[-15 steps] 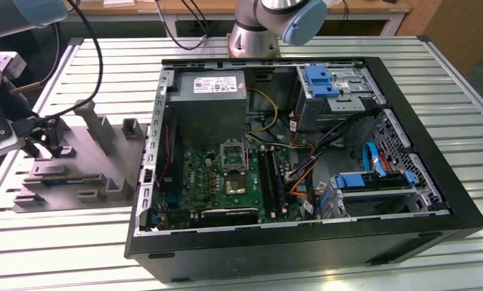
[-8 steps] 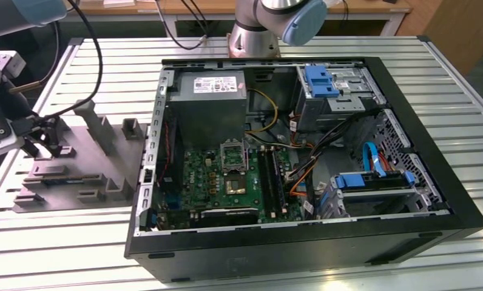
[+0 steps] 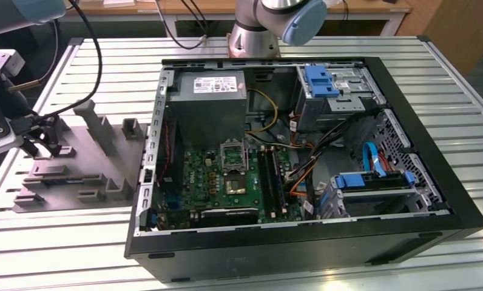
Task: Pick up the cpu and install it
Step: 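Pick up the cpu and move it towards the insertion slot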
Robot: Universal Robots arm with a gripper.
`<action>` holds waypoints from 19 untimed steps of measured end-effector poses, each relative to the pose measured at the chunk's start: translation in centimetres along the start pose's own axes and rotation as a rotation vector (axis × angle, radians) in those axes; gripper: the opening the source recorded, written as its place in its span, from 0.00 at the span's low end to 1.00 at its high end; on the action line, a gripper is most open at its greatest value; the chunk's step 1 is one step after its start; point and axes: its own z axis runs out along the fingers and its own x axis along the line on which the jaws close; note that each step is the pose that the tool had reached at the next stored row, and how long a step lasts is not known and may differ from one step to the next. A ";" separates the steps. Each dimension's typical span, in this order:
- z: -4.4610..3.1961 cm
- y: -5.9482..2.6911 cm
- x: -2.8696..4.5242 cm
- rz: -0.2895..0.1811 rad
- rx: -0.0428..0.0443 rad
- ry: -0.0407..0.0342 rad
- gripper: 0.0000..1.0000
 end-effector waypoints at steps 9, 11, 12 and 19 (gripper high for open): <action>-0.14 0.01 0.00 0.000 0.0000 0.0000 0.47; -0.19 0.02 0.00 0.000 0.0000 0.0000 0.47; -0.20 0.02 0.00 0.000 0.0000 -0.0001 0.47; -0.42 0.03 0.00 0.000 0.0000 -0.0001 0.47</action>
